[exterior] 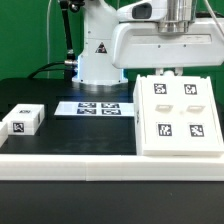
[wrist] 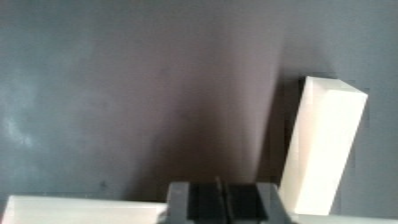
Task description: Assemble cabinet
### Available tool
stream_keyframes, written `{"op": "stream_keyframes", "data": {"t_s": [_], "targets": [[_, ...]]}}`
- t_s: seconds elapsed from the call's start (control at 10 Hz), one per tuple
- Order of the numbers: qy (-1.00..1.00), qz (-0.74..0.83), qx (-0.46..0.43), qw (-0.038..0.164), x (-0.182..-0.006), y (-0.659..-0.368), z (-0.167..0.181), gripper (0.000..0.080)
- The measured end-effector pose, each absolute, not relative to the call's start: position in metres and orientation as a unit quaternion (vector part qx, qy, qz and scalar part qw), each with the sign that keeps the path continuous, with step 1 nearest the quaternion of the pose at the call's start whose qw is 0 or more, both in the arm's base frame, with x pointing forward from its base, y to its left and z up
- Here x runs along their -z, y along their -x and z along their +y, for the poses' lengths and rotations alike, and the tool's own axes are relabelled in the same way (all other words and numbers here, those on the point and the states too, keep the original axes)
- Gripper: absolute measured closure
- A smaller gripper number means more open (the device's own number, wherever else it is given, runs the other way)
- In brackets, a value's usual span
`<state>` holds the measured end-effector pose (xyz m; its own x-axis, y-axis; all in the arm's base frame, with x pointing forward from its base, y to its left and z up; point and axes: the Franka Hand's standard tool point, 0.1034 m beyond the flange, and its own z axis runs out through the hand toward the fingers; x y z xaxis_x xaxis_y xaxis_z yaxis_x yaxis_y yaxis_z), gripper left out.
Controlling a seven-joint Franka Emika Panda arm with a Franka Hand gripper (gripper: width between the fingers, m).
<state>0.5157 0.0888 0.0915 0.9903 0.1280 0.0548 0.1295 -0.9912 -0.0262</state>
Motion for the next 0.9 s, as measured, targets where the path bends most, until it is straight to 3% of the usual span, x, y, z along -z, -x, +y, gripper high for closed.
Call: {"op": "stream_keyframes", "data": {"t_s": [0.4, 0.9], "targets": [[0.997, -0.069, 0.023, 0.014, -0.09, -0.515, 0.085, 0.0797], [0.998, -0.067, 0.002, 0.016, -0.114, -0.53, 0.084, 0.0797]]}}
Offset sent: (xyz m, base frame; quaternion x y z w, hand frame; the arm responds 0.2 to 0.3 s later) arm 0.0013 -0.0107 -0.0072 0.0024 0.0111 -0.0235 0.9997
